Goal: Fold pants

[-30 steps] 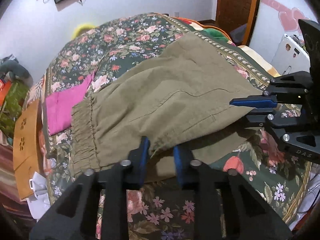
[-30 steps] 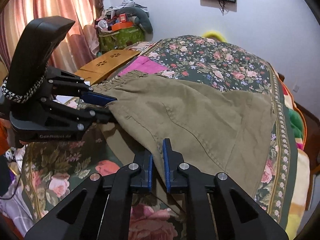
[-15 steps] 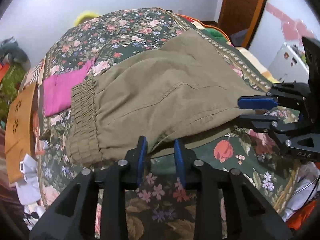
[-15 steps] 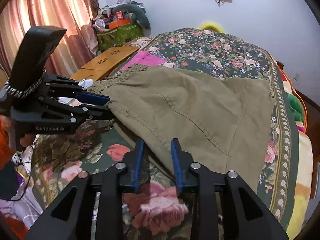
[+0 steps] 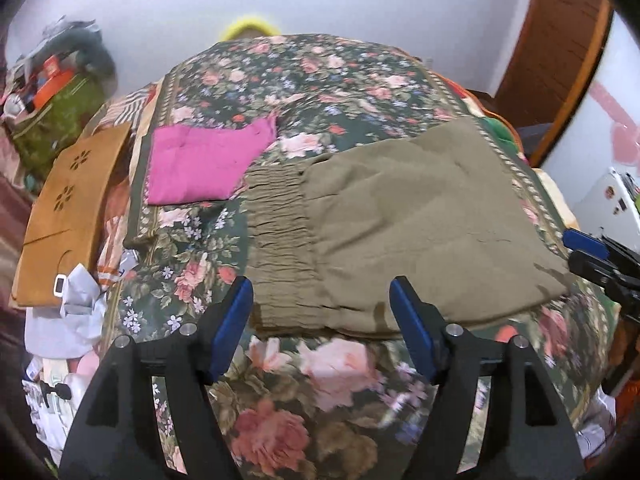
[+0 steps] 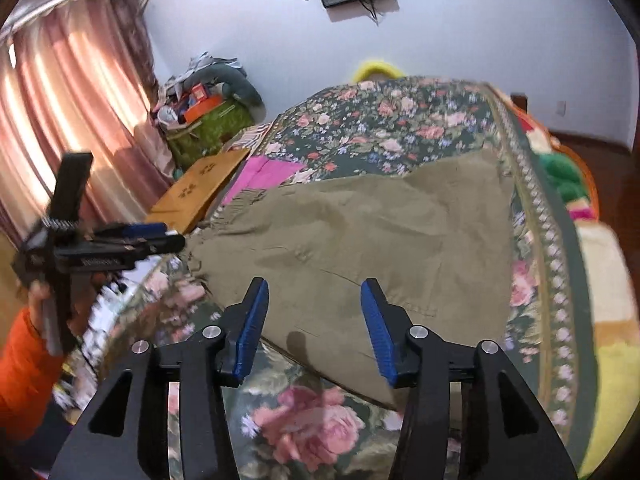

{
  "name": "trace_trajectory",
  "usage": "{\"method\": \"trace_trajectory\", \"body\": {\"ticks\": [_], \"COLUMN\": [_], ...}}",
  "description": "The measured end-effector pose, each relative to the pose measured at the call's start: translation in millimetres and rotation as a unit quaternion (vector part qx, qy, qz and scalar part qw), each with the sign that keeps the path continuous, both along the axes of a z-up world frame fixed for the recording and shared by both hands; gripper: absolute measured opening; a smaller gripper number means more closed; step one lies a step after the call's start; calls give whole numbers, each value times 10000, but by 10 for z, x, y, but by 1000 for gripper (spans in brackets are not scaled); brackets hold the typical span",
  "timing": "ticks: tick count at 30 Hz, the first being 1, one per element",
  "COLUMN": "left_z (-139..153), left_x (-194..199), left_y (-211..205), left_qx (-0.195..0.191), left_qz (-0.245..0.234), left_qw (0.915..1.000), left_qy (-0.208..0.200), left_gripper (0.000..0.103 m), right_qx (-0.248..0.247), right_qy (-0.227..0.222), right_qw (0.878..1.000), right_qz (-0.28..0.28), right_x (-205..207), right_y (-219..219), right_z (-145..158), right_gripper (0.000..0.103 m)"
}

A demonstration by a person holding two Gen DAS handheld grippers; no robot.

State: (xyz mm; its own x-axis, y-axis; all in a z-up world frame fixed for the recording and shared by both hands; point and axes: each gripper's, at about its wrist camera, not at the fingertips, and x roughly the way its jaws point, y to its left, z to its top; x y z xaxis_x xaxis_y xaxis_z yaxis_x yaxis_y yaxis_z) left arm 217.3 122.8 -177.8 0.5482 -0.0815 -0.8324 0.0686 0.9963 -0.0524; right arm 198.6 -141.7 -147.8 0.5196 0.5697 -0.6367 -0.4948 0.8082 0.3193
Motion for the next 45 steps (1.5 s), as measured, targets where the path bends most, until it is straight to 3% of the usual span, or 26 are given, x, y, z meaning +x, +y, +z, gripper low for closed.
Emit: {"method": "trace_trajectory", "body": {"ticks": [4,6,8,11,16,23,30,35,40,45], "left_z": [-194,-332,-439,-549,-576,-583,-563,-548,-442,-171], "left_x": [110,142,153,129,94,36,2,-38,-46,-68], "left_y": [6,-34,-67,-50,96,188,126,122,147,98], "left_qx": [112,372,556,718,494,342,547,608,556,797], "left_qz": [74,69,65,73,167,316,327,307,406,329], "left_qw": [9997,9989,9978,9969,9981,9983,9976,9972,9968,9962], "left_qy": [184,274,363,328,339,349,280,309,406,106], "left_gripper": [71,73,83,90,90,90,90,90,90,90], "right_qx": [-175,-341,-513,-730,-613,-845,-947,-769,-678,-517], "right_qy": [171,279,397,578,768,725,722,850,913,679], "right_qw": [9996,9988,9974,9947,9945,9938,9917,9920,9921,9947], "right_qz": [114,193,317,442,358,73,-490,-527,-529,-569], "right_x": [107,151,173,170,154,31,-81,-153,-144,-73], "right_y": [184,268,342,369,130,-266,-673,-746,-793,-862], "right_z": [-96,-175,-271,-427,-474,-489,-519,-552,-474,-251], "right_gripper": [49,64,70,70,70,70,70,70,70,70]}}
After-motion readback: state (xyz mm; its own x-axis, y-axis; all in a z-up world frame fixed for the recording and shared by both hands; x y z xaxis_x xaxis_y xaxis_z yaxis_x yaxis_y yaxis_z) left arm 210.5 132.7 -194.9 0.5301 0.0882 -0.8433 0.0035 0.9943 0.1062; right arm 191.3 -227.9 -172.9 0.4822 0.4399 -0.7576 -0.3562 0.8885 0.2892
